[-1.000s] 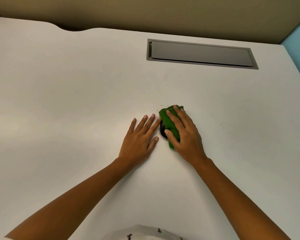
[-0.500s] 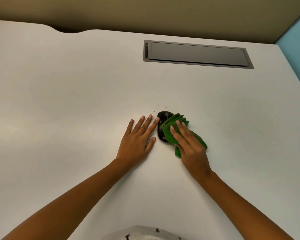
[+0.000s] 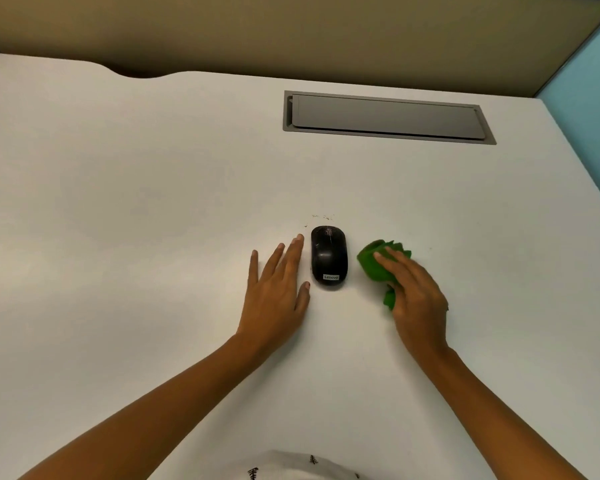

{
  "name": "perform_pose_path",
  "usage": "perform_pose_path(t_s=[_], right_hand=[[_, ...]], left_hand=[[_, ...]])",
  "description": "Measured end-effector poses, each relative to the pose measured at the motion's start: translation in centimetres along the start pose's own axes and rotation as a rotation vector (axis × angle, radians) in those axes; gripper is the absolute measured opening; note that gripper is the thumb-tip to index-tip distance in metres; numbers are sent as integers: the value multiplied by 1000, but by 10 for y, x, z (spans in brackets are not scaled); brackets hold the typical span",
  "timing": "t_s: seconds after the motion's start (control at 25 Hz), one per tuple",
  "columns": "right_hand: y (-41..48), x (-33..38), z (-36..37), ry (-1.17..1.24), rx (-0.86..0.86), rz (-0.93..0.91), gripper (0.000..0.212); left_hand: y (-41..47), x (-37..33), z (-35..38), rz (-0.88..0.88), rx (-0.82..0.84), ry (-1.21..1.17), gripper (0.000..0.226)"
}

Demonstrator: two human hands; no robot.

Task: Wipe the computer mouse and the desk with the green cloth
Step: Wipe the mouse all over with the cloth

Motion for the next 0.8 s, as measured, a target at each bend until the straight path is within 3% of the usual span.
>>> perform_pose_path(t_s=[0.08, 0.2, 0.36, 0.68, 0.8], right_hand=[[16, 4, 2, 37, 0, 58, 41], [34, 25, 19, 112, 156, -97, 46], [47, 32, 45, 149, 318, -182, 53], [88, 24, 79, 8, 423, -208, 58], [88, 27, 76, 60, 419, -151, 54]], left_hand=[[-6, -19, 3, 108, -10, -15, 65], [-10, -37, 17, 209, 51, -19, 62], [-11, -35, 24, 238, 22, 19, 59], [-10, -28, 29, 257, 46, 14, 61], [-9, -28, 30, 248, 40, 10, 61]])
Point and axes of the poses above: each hand's wrist, its own y-axis towards the middle knuckle, its own z-axis out of the palm, x = y × z, the point moved 5 cm from there along y, towards the middle knuckle, and after that the axes turned 7 degrees about -x, right-handed, at the moved point
